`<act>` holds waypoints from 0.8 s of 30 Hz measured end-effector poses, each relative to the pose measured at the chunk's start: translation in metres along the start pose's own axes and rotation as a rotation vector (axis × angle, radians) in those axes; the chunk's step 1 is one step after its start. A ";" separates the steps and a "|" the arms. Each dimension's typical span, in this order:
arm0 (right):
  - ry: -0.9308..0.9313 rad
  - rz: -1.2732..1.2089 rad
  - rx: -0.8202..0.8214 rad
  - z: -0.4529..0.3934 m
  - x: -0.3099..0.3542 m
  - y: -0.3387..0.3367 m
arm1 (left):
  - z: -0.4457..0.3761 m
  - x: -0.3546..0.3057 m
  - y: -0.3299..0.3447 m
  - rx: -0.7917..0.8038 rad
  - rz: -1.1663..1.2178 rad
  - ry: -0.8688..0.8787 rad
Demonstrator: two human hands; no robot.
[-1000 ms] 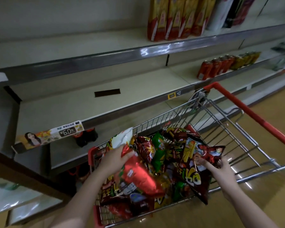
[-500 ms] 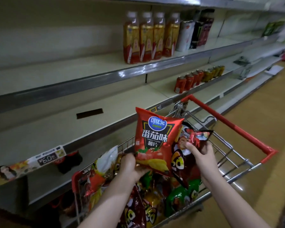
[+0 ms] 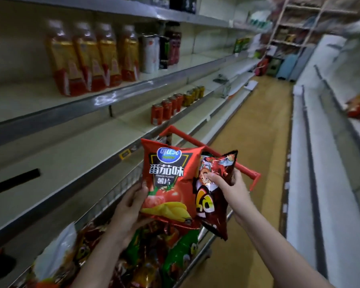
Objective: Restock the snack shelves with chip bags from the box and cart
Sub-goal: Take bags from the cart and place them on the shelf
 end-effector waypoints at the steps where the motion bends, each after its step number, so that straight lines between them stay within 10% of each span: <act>1: -0.013 0.012 -0.019 -0.001 0.006 -0.013 | -0.004 -0.001 0.013 0.071 -0.046 -0.008; 9: -0.114 0.001 -0.289 0.013 0.040 -0.161 | -0.025 0.031 0.150 0.491 -0.135 -0.203; 24: -0.276 -0.560 -0.734 0.110 0.085 -0.360 | 0.006 0.121 0.367 0.526 -0.156 -0.290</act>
Point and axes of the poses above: each hand's wrist, its own z-axis away from the middle knuckle, its own y-axis out of the palm, x = y × z, the point moved 10 cm from there along -z, towards the middle knuckle, and after that the axes turned 5 degrees about -z, right-handed, at the moved point
